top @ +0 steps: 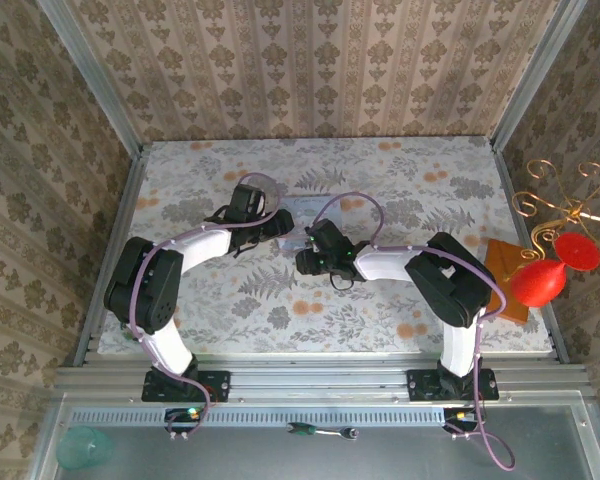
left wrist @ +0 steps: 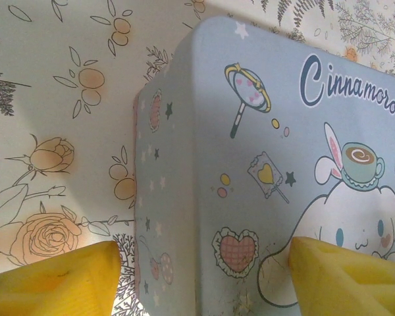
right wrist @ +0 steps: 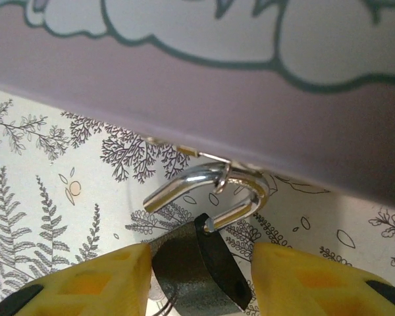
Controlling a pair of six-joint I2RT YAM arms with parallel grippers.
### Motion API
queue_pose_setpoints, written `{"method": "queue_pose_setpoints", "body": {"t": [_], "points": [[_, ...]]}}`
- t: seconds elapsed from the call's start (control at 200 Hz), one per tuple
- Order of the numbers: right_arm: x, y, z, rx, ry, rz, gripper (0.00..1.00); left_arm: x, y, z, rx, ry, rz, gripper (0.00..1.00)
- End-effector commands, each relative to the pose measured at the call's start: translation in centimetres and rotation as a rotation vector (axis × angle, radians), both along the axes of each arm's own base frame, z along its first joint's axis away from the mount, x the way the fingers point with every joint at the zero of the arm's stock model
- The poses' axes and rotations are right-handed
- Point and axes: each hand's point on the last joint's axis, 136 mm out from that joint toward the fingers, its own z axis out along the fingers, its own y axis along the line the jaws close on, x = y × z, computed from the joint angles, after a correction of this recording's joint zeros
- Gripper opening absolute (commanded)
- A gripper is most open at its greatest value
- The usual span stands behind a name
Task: Unlock the padlock with the key
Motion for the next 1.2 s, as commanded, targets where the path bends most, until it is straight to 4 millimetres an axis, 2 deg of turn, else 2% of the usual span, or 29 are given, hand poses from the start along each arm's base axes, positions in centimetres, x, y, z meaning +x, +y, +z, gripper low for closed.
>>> {"method": "queue_pose_setpoints", "body": {"t": [0.0, 0.185, 0.375, 0.575, 0.68, 0.74, 1.195], "points": [[-0.3, -0.7, -2.5, -0.088, 0.032, 0.005, 0.46, -0.1, 0.3, -1.0, -0.003, 0.025, 0.017, 0.69], [-0.3, -1.4, -3.4, -0.113, 0.056, -0.032, 0.45, -0.3, 0.5, -1.3, 0.002, 0.034, 0.022, 0.69], [-0.5, -1.3, -2.4, -0.001, 0.063, -0.049, 0.4, -0.5, 0.8, -1.6, 0.007, 0.042, 0.033, 0.69], [-0.1, -1.5, -1.3, 0.16, 0.091, -0.093, 0.31, -0.7, 0.7, -2.0, -0.004, 0.05, 0.045, 0.69], [0.2, -1.4, -1.1, 0.238, 0.113, -0.095, 0.19, -0.8, 0.6, -2.0, -0.003, 0.052, 0.04, 0.69], [0.2, -1.5, -1.1, 0.263, 0.123, -0.102, 0.16, -0.9, 0.5, -2.1, 0.0, 0.054, 0.038, 0.69], [0.6, -1.3, -0.3, 0.406, 0.156, -0.146, 0.13, -1.3, 0.3, -2.8, -0.003, 0.07, 0.044, 0.69]]}}
